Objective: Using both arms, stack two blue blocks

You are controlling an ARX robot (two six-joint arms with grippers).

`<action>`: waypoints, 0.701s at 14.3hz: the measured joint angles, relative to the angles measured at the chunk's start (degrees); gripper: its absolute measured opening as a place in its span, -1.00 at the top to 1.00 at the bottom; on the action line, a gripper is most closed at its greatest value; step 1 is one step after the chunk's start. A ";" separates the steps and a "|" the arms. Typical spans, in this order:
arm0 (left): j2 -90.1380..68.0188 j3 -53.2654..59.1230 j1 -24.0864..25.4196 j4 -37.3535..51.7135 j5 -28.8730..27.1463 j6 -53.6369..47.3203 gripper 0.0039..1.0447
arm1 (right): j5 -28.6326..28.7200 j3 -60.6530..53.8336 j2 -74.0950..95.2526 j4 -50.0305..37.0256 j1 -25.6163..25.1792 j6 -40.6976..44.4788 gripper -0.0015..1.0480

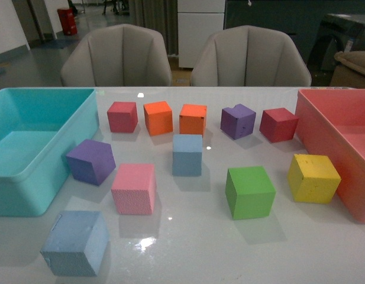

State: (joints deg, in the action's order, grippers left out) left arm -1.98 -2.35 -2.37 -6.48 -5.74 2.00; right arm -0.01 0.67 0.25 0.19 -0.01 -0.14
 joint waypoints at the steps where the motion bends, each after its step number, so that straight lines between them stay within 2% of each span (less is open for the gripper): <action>1: -5.55 -2.86 -5.60 -4.07 -9.42 3.34 -0.88 | 0.02 0.00 0.00 0.02 0.00 0.02 -0.86; 2: -6.78 -3.78 -8.74 -3.30 -14.84 4.50 -0.88 | 0.02 0.00 0.00 0.00 0.00 0.00 -0.88; 4: -10.27 -5.03 -8.55 3.32 -16.04 5.55 -0.88 | 0.02 0.00 0.00 0.00 0.00 0.00 -0.87; 6: -22.40 -5.14 -8.68 14.78 -12.24 5.55 -0.88 | 0.02 0.00 0.00 0.02 0.00 0.00 -0.87; 9: -49.92 -11.50 -13.53 33.59 -4.59 5.53 -0.88 | 0.02 0.00 0.00 0.02 0.00 0.00 -0.87; 10: -57.68 -13.84 -14.05 36.68 -2.21 5.57 -0.88 | 0.00 0.00 0.00 0.02 0.00 0.00 -0.87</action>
State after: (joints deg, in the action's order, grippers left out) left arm -59.66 -16.19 -16.43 30.20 -7.94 7.57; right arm -0.01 0.67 0.25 0.21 -0.01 -0.14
